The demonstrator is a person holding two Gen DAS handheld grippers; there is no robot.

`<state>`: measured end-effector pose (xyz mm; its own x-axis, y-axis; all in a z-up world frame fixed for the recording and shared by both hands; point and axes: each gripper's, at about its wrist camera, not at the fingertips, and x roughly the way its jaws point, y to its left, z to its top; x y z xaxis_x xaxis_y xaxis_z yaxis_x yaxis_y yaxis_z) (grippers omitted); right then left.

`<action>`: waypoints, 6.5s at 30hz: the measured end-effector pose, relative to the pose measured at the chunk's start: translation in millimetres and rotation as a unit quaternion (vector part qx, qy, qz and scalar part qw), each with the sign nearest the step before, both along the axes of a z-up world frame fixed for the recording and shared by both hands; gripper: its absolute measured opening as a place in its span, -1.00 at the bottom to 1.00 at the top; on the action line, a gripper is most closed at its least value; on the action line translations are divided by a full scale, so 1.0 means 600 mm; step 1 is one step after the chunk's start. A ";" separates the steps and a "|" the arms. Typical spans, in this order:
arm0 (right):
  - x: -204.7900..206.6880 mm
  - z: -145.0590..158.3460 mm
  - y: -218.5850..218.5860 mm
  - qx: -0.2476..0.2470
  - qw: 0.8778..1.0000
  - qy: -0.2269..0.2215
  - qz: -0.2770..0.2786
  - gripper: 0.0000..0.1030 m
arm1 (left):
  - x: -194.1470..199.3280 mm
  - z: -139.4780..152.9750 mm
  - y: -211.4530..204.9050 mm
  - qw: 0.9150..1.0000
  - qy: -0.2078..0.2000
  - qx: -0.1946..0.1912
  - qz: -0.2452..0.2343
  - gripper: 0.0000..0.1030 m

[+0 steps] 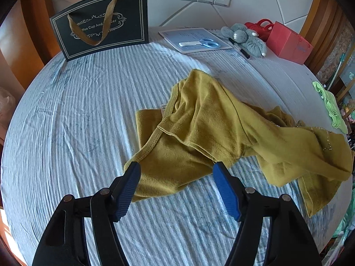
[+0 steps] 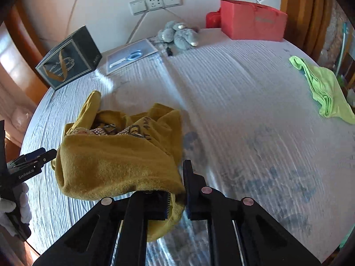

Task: Fold clothes
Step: 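Grasp the T-shirt hem with the left gripper while the right gripper grasps another edge, then lift the T-shirt with both grippers and shake it out in the air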

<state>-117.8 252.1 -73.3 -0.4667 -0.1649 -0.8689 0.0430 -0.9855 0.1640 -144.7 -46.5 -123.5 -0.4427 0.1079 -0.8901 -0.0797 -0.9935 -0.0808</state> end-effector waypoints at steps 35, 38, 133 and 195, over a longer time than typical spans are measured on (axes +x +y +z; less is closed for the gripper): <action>-0.023 -0.137 0.017 -0.037 0.998 -0.045 0.034 -0.44 | -0.109 -0.076 0.063 0.997 -0.030 0.020 -0.062 -0.38; -0.025 -0.137 0.016 -0.034 0.997 -0.050 0.038 -0.44 | -0.100 -0.061 0.061 0.998 -0.009 0.023 -0.063 -0.39; -0.071 0.262 -0.014 0.086 0.951 0.280 0.103 -0.94 | -0.080 0.257 -0.021 0.988 0.127 0.047 -0.071 -0.23; -0.009 0.465 0.045 0.084 0.878 0.469 0.037 -0.93 | -0.017 0.556 -0.052 0.918 0.394 0.016 -0.037 -0.84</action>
<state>-123.0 279.3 205.6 -0.9838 -0.1314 -0.1222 0.1467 -0.9811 -0.1259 -154.6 -77.6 210.0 -0.9384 0.1845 -0.2923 -0.1936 -0.9811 0.0025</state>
